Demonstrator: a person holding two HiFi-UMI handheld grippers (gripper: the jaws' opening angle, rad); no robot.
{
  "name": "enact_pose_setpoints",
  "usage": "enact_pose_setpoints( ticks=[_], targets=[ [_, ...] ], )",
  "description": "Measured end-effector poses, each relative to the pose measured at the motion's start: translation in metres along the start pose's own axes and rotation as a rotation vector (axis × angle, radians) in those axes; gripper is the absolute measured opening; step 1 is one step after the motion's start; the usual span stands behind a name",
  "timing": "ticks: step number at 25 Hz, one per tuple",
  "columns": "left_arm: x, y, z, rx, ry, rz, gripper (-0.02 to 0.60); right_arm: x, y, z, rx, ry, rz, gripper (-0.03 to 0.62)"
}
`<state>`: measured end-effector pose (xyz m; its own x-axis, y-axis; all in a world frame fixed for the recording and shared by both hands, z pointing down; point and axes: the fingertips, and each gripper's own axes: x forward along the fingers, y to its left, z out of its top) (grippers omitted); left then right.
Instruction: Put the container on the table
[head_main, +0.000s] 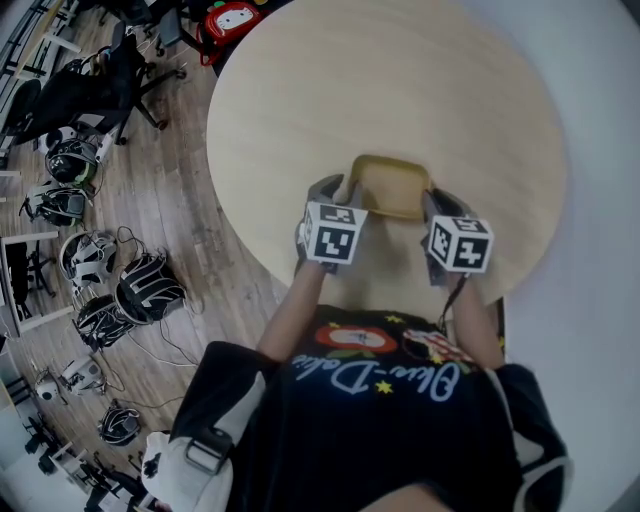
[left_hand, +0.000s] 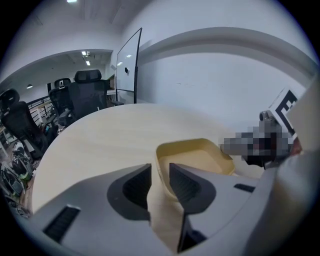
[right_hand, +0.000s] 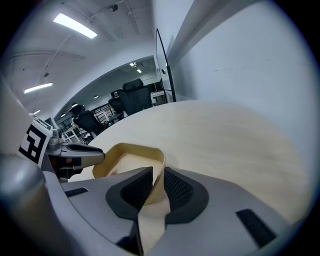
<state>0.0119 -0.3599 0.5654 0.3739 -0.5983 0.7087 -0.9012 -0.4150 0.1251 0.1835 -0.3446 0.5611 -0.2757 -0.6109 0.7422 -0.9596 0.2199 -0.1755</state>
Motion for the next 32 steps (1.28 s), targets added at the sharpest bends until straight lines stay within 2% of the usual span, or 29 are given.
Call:
enact_pose_setpoints(
  ticks=[5,10,11,12,13,15,21,25,32],
  targets=[
    [-0.019,0.006,0.016,-0.019,-0.107,0.030,0.089,-0.017,0.000,0.018,-0.034,-0.090,-0.023,0.049],
    [-0.046,-0.003,0.041,0.003,-0.234,-0.007,0.088,-0.044,0.010,0.041,-0.078,-0.198,-0.012,0.048],
    [-0.052,-0.003,0.045,0.005,-0.255,-0.002,0.061,-0.049,0.013,0.045,-0.084,-0.217,-0.011,0.047],
    [-0.059,-0.002,0.050,0.004,-0.274,0.005,0.002,-0.054,0.016,0.049,-0.083,-0.234,-0.007,0.030],
    [-0.064,-0.001,0.054,0.003,-0.289,0.009,0.000,-0.058,0.019,0.053,-0.077,-0.252,-0.003,0.021],
    [-0.073,-0.002,0.060,0.007,-0.310,0.006,0.000,-0.067,0.023,0.061,-0.062,-0.290,0.008,0.002],
    [-0.090,-0.008,0.074,0.052,-0.368,0.014,0.000,-0.088,0.033,0.075,-0.072,-0.360,0.028,0.002],
    [-0.101,-0.007,0.077,0.052,-0.397,0.040,0.000,-0.095,0.039,0.075,-0.080,-0.369,0.029,0.000],
    [-0.105,-0.005,0.074,0.051,-0.401,0.046,0.000,-0.096,0.043,0.071,-0.091,-0.364,0.033,0.000]
  ],
)
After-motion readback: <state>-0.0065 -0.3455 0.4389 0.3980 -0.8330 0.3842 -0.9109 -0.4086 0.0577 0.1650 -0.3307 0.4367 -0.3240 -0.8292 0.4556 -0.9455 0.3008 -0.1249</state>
